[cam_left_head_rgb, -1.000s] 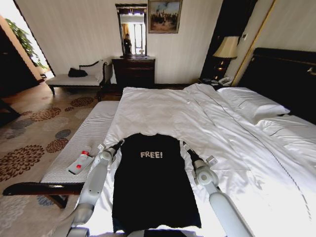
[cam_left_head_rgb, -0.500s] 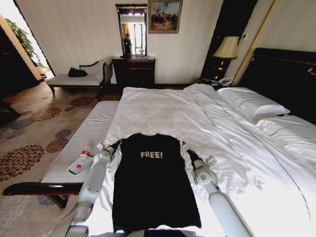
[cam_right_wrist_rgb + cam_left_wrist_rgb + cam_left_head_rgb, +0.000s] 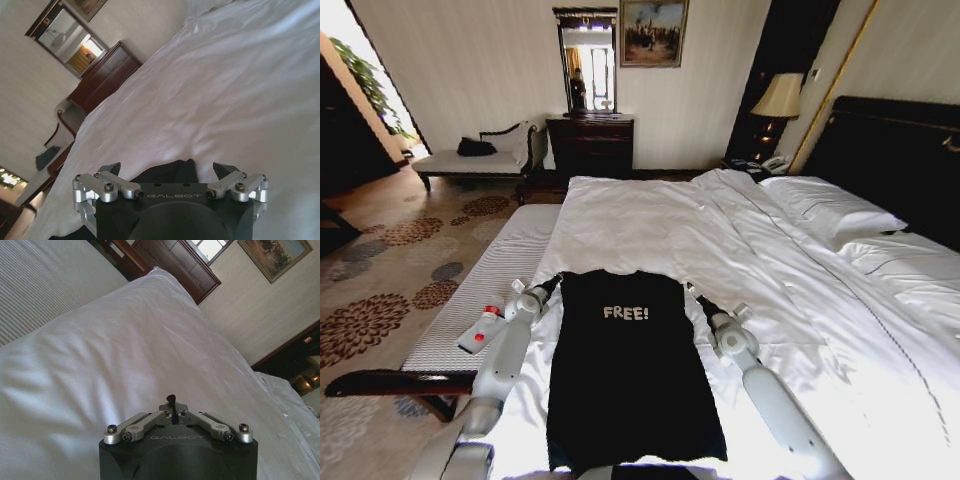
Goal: Fold the clothes on the bed.
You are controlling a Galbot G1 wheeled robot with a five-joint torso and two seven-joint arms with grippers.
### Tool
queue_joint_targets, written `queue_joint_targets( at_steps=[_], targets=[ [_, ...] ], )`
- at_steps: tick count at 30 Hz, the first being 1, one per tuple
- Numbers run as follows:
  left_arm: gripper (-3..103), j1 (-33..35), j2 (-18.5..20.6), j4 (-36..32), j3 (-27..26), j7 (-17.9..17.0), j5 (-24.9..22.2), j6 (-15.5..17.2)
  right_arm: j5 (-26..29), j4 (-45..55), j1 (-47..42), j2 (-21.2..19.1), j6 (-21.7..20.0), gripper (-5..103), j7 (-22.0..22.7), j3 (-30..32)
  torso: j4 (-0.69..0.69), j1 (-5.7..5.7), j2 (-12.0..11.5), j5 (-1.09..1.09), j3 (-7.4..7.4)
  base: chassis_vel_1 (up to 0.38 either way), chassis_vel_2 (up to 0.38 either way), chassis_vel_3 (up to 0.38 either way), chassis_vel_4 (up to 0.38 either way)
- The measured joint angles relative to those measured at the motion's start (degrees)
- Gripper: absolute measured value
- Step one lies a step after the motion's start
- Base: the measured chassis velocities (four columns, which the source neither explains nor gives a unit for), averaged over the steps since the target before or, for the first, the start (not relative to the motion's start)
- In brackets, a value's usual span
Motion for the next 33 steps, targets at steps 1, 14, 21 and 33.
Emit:
queue_joint_targets(
  at_steps=[1,14,21,33],
  targets=[
    [0,0.00,-0.02,0.02,0.00,0.00,0.05,0.00,0.00,-1.15,0.78,0.12,0.08,100,-0.83,-0.58,0.00,0.00,0.00,0.01,0.00,0.000,0.000,0.000,0.000],
    [0,-1.13,0.35,0.77,-0.37,0.06,0.19,0.03,-7.39,-22.90,15.12,5.00,4.00,100,-12.37,-4.64,0.01,0.01,-0.01,0.00,0.01,0.000,0.000,0.000,0.000],
    [0,-1.36,0.29,1.32,-0.40,0.48,0.75,0.03,-6.81,-23.97,14.29,4.92,2.86,100,-11.97,-3.72,-0.01,0.00,0.00,0.01,0.00,0.000,0.000,0.000,0.000],
    [0,-1.63,0.06,1.31,0.54,0.39,1.31,0.03,-1.80,-21.54,11.12,6.07,-1.13,92,-11.26,-2.08,0.00,0.00,0.00,0.00,0.00,0.000,0.000,0.000,0.000]
  ],
)
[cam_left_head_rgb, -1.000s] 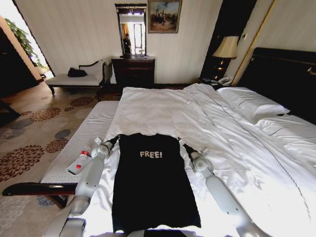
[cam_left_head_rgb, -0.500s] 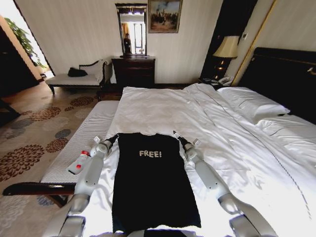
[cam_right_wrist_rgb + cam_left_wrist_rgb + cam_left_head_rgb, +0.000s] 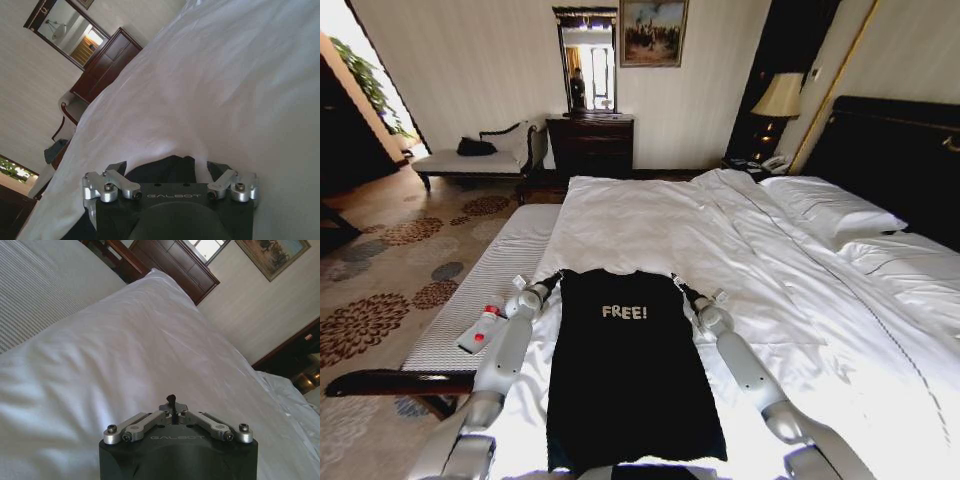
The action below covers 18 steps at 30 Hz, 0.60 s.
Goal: Fold the clothes on the bed.
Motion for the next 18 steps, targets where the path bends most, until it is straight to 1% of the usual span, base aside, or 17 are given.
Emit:
queue_joint_targets(
  at_steps=[1,5,7,8,9,10,11,12,13,14,15,17,18],
  targets=[
    [0,0.00,0.00,0.00,0.00,0.00,0.00,0.00,0.00,0.00,0.00,0.00,0.00,92,0.00,0.00,0.00,0.00,0.00,0.00,0.00,0.000,0.000,0.000,0.000],
    [0,0.23,0.12,-0.23,0.00,-0.03,0.00,0.00,-0.73,0.29,-0.67,0.04,-0.02,70,-0.21,-0.08,0.00,0.00,0.00,0.00,0.00,0.000,0.000,0.000,0.000],
    [0,0.28,0.12,-0.30,0.00,-0.04,0.00,0.00,-0.86,0.29,-0.73,0.05,-0.02,70,-0.22,-0.09,0.00,0.00,0.00,0.00,0.00,0.000,0.000,0.000,0.000],
    [0,0.41,0.14,-0.41,-0.03,-0.05,0.00,0.00,-1.27,0.29,-0.89,0.11,0.02,59,-0.26,-0.10,0.00,0.00,0.00,0.00,0.00,0.000,0.000,0.000,0.000],
    [0,0.49,0.18,-0.47,-0.04,-0.05,0.00,0.00,-1.60,0.23,-0.96,0.14,0.11,59,-0.36,-0.12,0.00,0.00,0.00,0.00,0.00,0.000,0.000,0.000,0.000],
    [0,0.56,0.24,-0.52,-0.04,-0.05,0.00,0.00,-1.94,0.10,-1.03,0.20,0.26,54,-0.49,-0.14,0.00,0.00,0.00,0.00,0.00,0.000,0.000,0.000,0.000],
    [0,0.56,0.24,-0.52,-0.04,-0.05,0.00,0.00,-1.94,0.10,-1.03,0.20,0.26,54,-0.49,-0.14,0.00,0.00,0.00,0.00,0.00,0.000,0.000,0.000,0.000],
    [0,0.60,0.28,-0.55,-0.04,-0.05,0.00,0.00,-2.11,0.02,-1.05,0.23,0.34,48,-0.55,-0.15,0.00,0.00,0.00,0.00,0.00,0.000,0.000,0.000,0.000],
    [0,0.69,0.36,-0.60,-0.05,-0.06,-0.01,0.00,-2.44,-0.21,-1.05,0.33,0.51,48,-0.64,-0.17,0.00,0.00,0.00,0.00,0.00,0.000,0.000,0.000,0.000],
    [0,0.77,0.49,-0.66,-0.05,-0.05,-0.02,0.00,-2.83,-0.57,-1.01,0.44,0.73,37,-0.70,-0.17,0.00,0.00,0.00,0.00,0.00,0.000,0.000,0.000,0.000],
    [0,0.82,0.56,-0.72,-0.04,-0.05,-0.03,0.00,-3.19,-0.91,-0.86,0.57,0.94,37,-0.73,-0.16,0.00,0.00,0.00,0.00,0.00,0.000,0.000,0.000,0.000],
    [0,0.85,0.64,-0.78,0.00,-0.05,-0.04,0.00,-3.53,-1.29,-0.59,0.78,1.23,26,-0.77,0.07,0.00,0.00,0.00,0.01,0.00,0.000,0.000,0.000,0.000],
    [0,0.85,0.64,-0.78,0.00,-0.05,-0.04,0.00,-3.53,-1.29,-0.59,0.78,1.23,26,-0.77,0.07,0.00,0.00,0.00,0.01,0.00,0.000,0.000,0.000,0.000]
  ],
)
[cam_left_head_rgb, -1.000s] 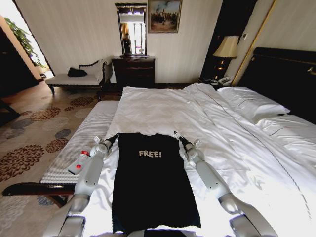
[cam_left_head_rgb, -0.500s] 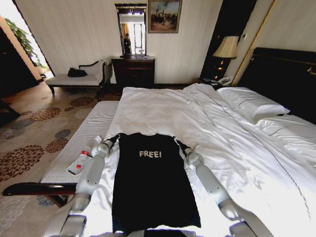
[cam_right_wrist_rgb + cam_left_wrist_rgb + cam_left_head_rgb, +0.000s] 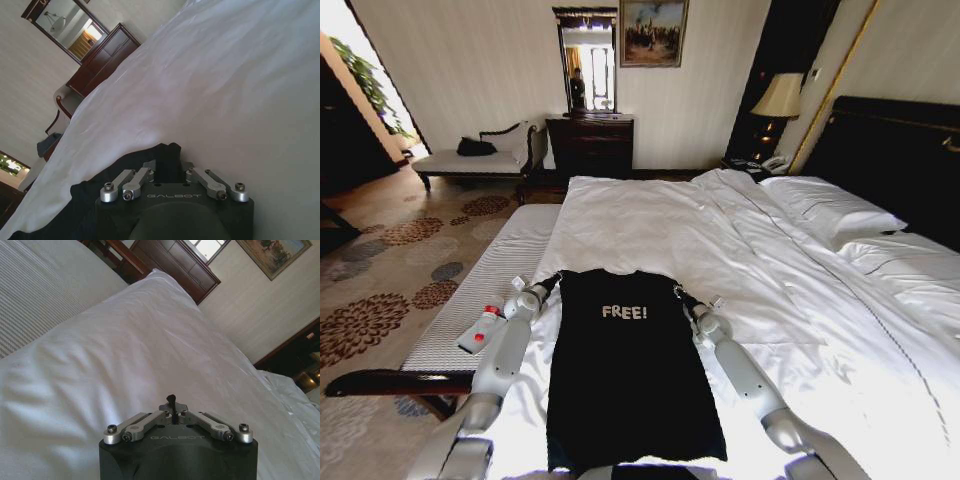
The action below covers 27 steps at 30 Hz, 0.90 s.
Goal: Fold the clothes on the bed.
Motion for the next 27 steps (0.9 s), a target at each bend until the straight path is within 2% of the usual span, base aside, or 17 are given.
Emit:
queue_joint_targets(
  at_steps=[3,5,6,8,14,20,25,27],
  targets=[
    [0,0.07,0.11,-0.04,0.10,0.00,-0.02,0.00,0.12,-0.08,0.48,0.31,0.19,10,0.01,0.91,0.00,0.00,0.00,-0.01,0.00,0.000,0.000,0.000,0.000],
    [0,0.08,0.13,-0.04,0.10,0.00,-0.03,0.00,0.14,-0.08,0.52,0.32,0.20,10,0.02,0.97,0.00,0.00,0.00,0.00,0.00,0.000,0.000,0.000,0.000],
    [0,0.10,0.19,-0.04,0.11,0.02,-0.03,0.00,0.25,-0.04,0.71,0.35,0.39,5,0.03,1.24,0.00,0.00,0.00,0.00,0.00,0.000,0.000,0.000,0.000],
    [0,0.13,0.24,-0.04,0.12,0.05,-0.03,0.00,0.27,0.04,0.91,0.34,0.73,1,0.00,1.39,0.00,0.00,0.00,0.00,0.00,0.000,0.000,0.000,0.000],
    [0,0.17,0.51,-0.27,0.19,0.15,-0.05,0.00,0.22,0.81,1.15,0.05,1.47,0,-0.08,1.41,0.00,0.00,0.00,0.00,0.00,0.000,0.000,0.000,0.000],
    [0,-0.91,1.46,-2.57,0.21,-0.14,-1.91,0.00,0.70,4.54,2.87,-1.69,4.13,0,-0.18,1.31,0.01,0.00,0.00,-0.01,0.01,0.000,0.000,0.000,0.000],
    [0,-2.79,2.56,-5.31,0.18,-0.99,-4.60,-0.02,3.64,8.74,4.77,-4.93,5.62,0,0.06,1.10,0.01,0.00,0.00,-0.01,0.00,0.000,0.000,0.000,0.000],
    [0,-5.07,3.57,-5.99,0.62,-1.54,-6.87,-0.21,4.58,10.42,6.09,-7.71,6.96,0,0.03,0.05,-0.01,0.00,0.00,0.01,0.00,0.000,0.000,0.000,0.000]
  ],
)
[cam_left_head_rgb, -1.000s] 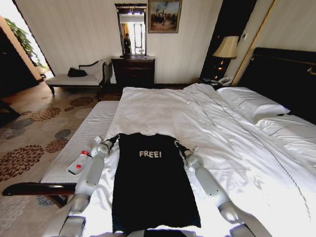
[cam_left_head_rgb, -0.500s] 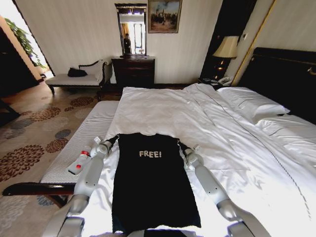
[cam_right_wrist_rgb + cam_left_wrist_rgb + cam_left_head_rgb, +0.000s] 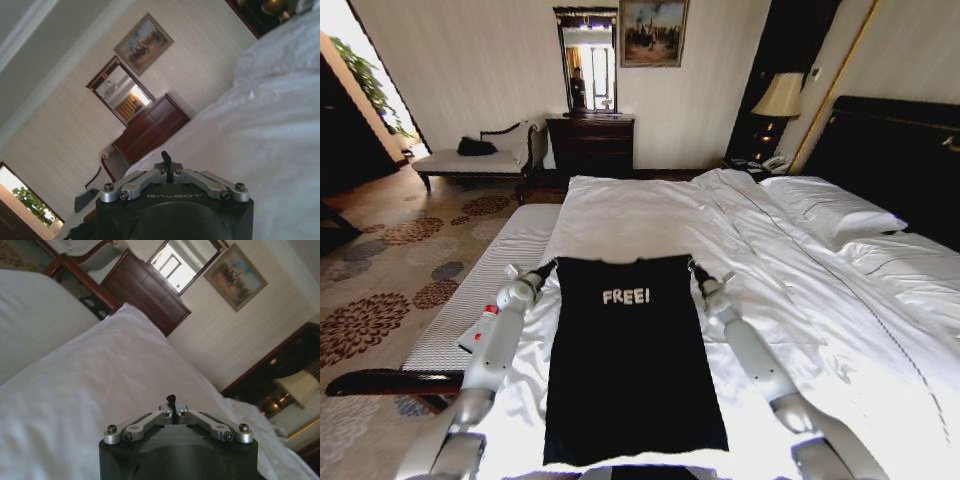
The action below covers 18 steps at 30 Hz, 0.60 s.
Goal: Fold the clothes on the bed.
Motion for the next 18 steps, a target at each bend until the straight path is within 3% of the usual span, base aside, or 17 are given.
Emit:
queue_joint_targets(
  at_steps=[7,11,18],
  targets=[
    [0,-6.80,2.14,0.35,1.72,-0.44,-3.84,-0.20,3.42,2.16,4.91,-5.73,1.74,0,-0.20,-3.21,-0.01,0.00,0.00,-0.01,0.00,0.000,0.000,0.000,0.000],
    [0,-8.59,3.21,0.13,2.15,-0.81,-5.22,-0.20,4.60,2.88,7.10,-6.96,2.22,0,0.11,-4.52,0.01,0.00,0.00,0.00,0.00,0.000,0.000,0.000,0.000],
    [0,-3.48,5.58,-5.50,1.65,-1.76,-6.64,-0.05,4.91,7.56,5.13,-7.95,2.44,0,1.75,-4.85,0.02,0.01,0.00,-0.04,0.00,0.000,0.000,0.000,0.000]
  ],
)
